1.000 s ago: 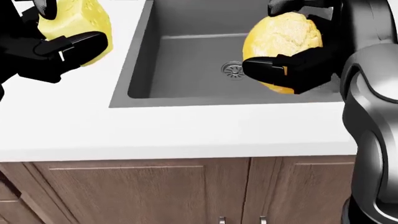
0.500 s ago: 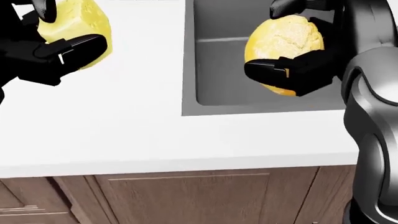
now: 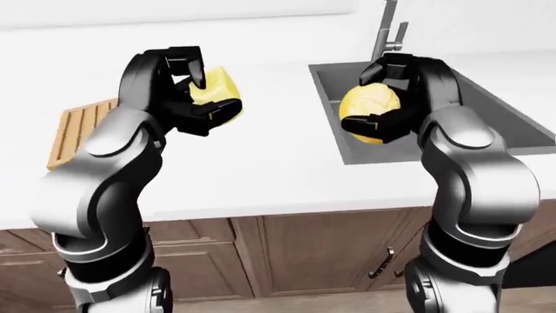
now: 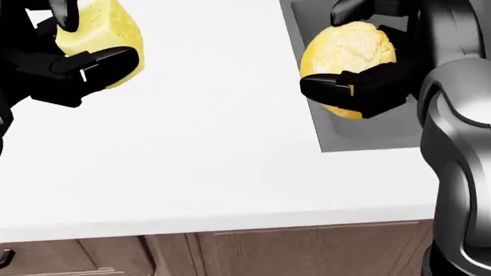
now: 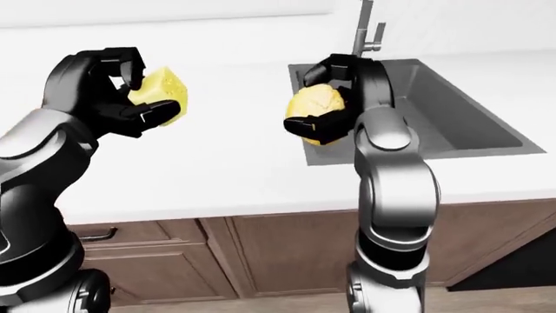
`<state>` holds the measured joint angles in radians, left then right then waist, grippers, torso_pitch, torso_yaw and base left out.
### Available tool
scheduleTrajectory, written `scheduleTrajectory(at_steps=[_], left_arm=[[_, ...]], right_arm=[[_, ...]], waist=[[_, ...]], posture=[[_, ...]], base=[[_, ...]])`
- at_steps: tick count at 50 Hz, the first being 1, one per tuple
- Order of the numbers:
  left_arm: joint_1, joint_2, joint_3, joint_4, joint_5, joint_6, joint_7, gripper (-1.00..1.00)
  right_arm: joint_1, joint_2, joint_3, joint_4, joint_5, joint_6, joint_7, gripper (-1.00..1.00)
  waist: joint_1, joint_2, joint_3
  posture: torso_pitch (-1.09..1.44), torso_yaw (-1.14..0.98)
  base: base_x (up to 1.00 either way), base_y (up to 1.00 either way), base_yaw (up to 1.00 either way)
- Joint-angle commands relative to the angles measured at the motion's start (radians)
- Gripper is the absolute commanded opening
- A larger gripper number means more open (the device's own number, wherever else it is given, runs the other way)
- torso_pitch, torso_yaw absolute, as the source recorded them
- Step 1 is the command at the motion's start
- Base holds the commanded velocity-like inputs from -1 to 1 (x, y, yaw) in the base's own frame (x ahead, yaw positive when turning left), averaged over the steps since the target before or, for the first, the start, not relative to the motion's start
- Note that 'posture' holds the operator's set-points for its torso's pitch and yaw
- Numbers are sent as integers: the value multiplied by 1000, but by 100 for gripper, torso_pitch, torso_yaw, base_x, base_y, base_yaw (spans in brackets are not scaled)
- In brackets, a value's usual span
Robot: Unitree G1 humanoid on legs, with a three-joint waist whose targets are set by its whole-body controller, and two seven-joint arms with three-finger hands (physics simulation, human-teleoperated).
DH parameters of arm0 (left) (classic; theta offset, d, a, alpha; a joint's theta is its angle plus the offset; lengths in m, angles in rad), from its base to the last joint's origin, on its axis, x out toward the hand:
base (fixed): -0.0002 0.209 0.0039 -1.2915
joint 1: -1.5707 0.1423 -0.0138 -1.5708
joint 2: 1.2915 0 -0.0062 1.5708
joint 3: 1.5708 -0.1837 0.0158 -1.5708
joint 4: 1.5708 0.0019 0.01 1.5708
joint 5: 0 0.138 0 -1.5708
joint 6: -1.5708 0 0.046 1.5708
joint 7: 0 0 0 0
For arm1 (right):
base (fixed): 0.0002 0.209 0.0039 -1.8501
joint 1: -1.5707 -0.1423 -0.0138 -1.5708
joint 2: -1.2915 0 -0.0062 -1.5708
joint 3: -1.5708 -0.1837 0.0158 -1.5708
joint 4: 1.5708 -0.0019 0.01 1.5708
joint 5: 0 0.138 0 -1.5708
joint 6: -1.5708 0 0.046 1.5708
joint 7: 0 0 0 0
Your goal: Place the bread and cheese on the cutting board.
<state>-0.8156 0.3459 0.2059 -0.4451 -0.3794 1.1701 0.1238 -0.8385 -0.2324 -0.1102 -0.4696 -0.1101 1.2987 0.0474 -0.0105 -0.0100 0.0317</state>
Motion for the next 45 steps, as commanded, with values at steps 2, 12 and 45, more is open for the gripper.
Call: scheduleTrajectory(at_steps=[2, 12, 45], left_arm=[[-19, 15, 26, -27, 14, -54, 6, -98], [-19, 15, 25, -24, 18, -55, 3, -98], [-35, 17, 25, -23, 19, -45, 1, -98]], right_arm=[[-29, -2, 4, -25, 2, -34, 1, -100], [-13, 3, 7, -12, -4, -61, 2, -100], [-21, -4, 1, -31, -6, -35, 6, -100]], waist=[[4, 16, -12], [3, 39, -15], [3, -58, -22]], posture=[[0, 0], [0, 0], [0, 0]], base=[[3, 43, 0], [4, 43, 0], [4, 43, 0]])
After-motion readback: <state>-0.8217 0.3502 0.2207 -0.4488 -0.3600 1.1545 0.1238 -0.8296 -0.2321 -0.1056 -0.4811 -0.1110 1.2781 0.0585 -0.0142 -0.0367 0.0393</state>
